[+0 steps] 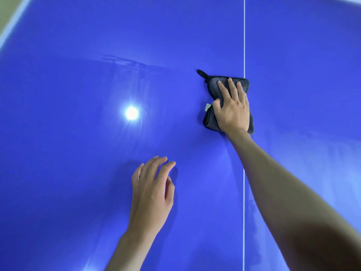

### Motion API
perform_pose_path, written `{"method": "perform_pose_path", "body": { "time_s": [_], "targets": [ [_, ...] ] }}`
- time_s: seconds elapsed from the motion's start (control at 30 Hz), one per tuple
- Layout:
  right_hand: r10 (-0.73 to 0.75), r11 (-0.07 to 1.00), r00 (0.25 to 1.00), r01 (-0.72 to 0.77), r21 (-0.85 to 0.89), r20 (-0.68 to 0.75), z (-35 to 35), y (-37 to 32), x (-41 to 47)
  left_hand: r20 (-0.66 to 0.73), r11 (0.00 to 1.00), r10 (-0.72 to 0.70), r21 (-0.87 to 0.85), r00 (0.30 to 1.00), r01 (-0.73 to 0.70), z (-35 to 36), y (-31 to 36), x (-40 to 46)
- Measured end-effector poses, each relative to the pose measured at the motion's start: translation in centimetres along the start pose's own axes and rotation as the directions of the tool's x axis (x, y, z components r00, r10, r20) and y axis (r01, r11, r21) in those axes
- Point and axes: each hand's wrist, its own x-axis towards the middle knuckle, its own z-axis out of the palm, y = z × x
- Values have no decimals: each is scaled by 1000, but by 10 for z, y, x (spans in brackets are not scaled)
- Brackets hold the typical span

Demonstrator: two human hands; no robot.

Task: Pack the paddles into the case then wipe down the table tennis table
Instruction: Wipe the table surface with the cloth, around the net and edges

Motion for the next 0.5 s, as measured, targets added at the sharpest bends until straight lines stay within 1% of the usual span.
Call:
{"method": "perform_pose_path", "body": {
  "time_s": [0.2, 0.4, 0.5],
  "targets": [
    [-35, 995, 995, 44, 93, -96, 0, 0, -81, 14, 999, 40, -22, 999, -39, -14, -6, -35],
    [-7, 992, 995, 20, 128, -103, -8, -7, -188, 4, 998, 55, -17, 998, -55, -31, -7, -80],
    [-4, 982, 993, 26, 185, -115, -15, -9, -252, 17, 997, 78, -21, 997, -78, -39, -6, -109]
  ]
}}
